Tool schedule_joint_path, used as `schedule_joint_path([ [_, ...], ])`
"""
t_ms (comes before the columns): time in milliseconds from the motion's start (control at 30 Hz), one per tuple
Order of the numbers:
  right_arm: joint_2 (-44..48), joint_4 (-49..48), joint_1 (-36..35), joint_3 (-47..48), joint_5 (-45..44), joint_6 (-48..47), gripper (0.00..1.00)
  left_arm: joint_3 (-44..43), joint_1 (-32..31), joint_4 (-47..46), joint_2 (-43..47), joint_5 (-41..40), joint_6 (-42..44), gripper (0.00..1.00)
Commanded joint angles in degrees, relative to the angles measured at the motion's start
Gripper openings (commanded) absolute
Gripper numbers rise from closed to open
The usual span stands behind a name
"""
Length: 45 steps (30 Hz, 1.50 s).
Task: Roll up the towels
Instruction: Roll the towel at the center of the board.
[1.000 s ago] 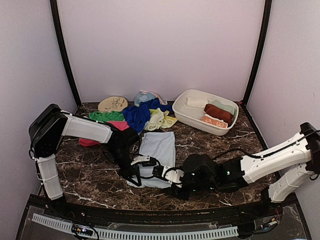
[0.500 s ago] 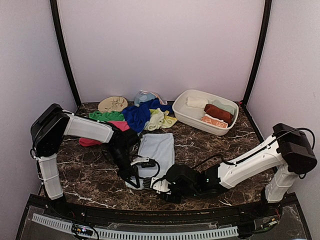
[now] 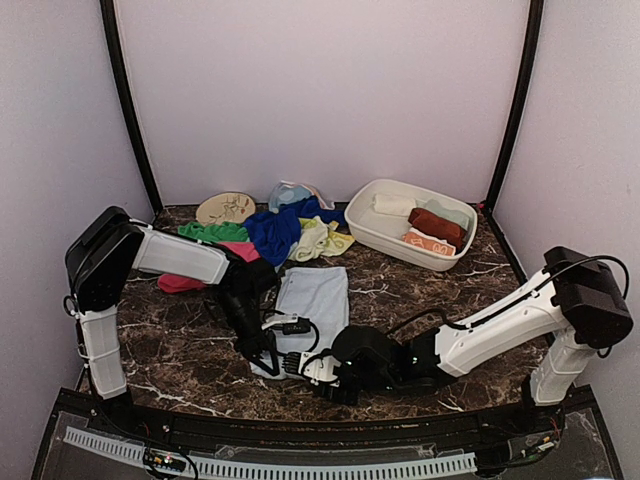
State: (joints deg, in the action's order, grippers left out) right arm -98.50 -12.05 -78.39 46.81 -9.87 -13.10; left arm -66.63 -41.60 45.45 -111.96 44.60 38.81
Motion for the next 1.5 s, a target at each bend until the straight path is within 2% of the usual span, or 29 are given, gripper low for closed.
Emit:
schedule_joint_path([
  [0,-1.6,-3.8,1.0,-0.9,-0.5,-1.0,0.45,-1.0,0.5,2.3,-0.4,1.8,1.3,0.0],
  [133,-3.0,-5.3,2.3,-1.0,-0.4,-0.8,0.44,-1.1,0.7,2.2,-0.8,2.2,1.4,0.0],
  [233,-3.3,-6.2,3.0,-1.3,0.7,0.1,0.4,-1.3,1.0,2.1,-0.7,2.6,1.2,0.0],
  [333,-3.6,-6.7,3.9,-1.7,2.0,2.9,0.25,-1.2,1.2,2.3,-0.6,2.7,1.7,0.02],
  [433,-2.5,-7.1,5.7,-2.4,6.2,6.8,0.04,-0.2,1.3,1.1,0.5,1.3,1.4,0.13],
  [467,-1.9,-6.9,6.0,-2.6,8.1,7.6,0.0,0.5,1.3,0.1,1.3,0.2,0.9,0.18],
  [567,-1.1,-4.0,7.3,-2.0,14.6,10.0,0.0,3.1,1.5,-3.8,5.2,-4.1,0.1,0.46],
  [600,-1.1,-2.7,8.1,-1.6,17.8,11.0,0.0,4.0,1.5,-5.2,6.7,-5.7,-0.1,0.52],
  [700,-1.3,0.1,11.4,-0.9,24.7,14.6,0.0,6.5,1.5,-9.0,12.2,-9.4,-0.3,0.57],
  [767,-1.9,1.4,14.0,-0.4,29.9,17.2,0.0,8.5,1.5,-10.9,15.7,-11.9,0.4,0.66],
  [967,-8.5,10.8,18.5,5.3,40.9,21.5,0.0,11.2,1.0,-12.8,24.8,-15.0,3.3,0.66],
  [1067,-11.1,13.2,19.2,7.6,43.2,22.7,0.0,10.4,-1.8,-11.6,26.8,-15.3,3.8,0.65],
  [1167,-12.7,14.5,19.6,8.8,44.1,23.6,0.0,10.0,-5.9,-11.4,26.8,-15.9,3.8,0.63],
  [1333,-13.5,13.2,20.9,8.4,46.7,26.6,0.0,13.2,-9.9,-16.9,24.1,-18.0,3.9,0.59],
  [1467,-13.4,12.0,21.4,7.4,47.8,28.4,0.0,14.0,-10.4,-22.2,21.2,-21.5,2.4,0.49],
])
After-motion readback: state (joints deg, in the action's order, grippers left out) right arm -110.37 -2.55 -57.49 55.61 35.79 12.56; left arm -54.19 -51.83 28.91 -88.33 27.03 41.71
